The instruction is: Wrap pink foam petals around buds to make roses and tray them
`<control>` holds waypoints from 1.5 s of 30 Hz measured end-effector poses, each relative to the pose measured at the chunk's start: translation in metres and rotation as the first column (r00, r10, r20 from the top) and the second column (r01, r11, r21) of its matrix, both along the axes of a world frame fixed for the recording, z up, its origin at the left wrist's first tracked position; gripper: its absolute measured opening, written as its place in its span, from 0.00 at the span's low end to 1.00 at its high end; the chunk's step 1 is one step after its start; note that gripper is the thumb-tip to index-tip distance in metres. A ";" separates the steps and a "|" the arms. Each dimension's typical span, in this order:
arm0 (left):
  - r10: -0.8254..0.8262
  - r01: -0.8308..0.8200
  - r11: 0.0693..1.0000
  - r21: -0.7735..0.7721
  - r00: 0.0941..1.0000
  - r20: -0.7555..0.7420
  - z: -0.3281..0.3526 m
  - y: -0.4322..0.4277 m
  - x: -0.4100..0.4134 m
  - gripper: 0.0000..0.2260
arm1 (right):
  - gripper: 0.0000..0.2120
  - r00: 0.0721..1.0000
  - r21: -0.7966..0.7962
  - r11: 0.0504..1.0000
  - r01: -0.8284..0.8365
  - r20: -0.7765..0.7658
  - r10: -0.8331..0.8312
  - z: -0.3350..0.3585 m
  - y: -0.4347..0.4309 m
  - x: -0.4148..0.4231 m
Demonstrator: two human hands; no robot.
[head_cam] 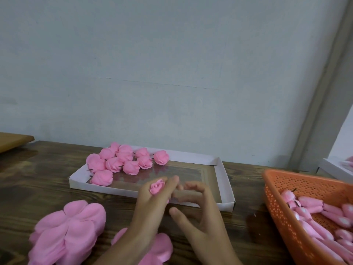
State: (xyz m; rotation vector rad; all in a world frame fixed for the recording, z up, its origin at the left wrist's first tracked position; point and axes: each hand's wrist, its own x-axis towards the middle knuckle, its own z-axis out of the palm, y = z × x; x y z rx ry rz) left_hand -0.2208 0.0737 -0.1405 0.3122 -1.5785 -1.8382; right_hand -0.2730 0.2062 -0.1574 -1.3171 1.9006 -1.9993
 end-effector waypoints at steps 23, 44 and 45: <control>-0.300 0.289 0.952 0.104 0.947 0.114 0.011 0.015 0.009 0.19 | 0.17 0.684 -0.217 0.936 -0.277 0.640 0.350 0.009 -0.018 0.009; -0.225 0.227 0.974 0.002 0.965 0.135 0.007 0.010 0.002 0.14 | 0.16 0.652 -0.280 0.918 -0.281 0.646 0.397 0.010 -0.009 0.005; -0.247 0.251 0.968 -0.016 0.959 0.136 0.008 0.010 0.002 0.13 | 0.17 0.670 -0.270 0.916 -0.297 0.625 0.401 0.009 -0.007 0.003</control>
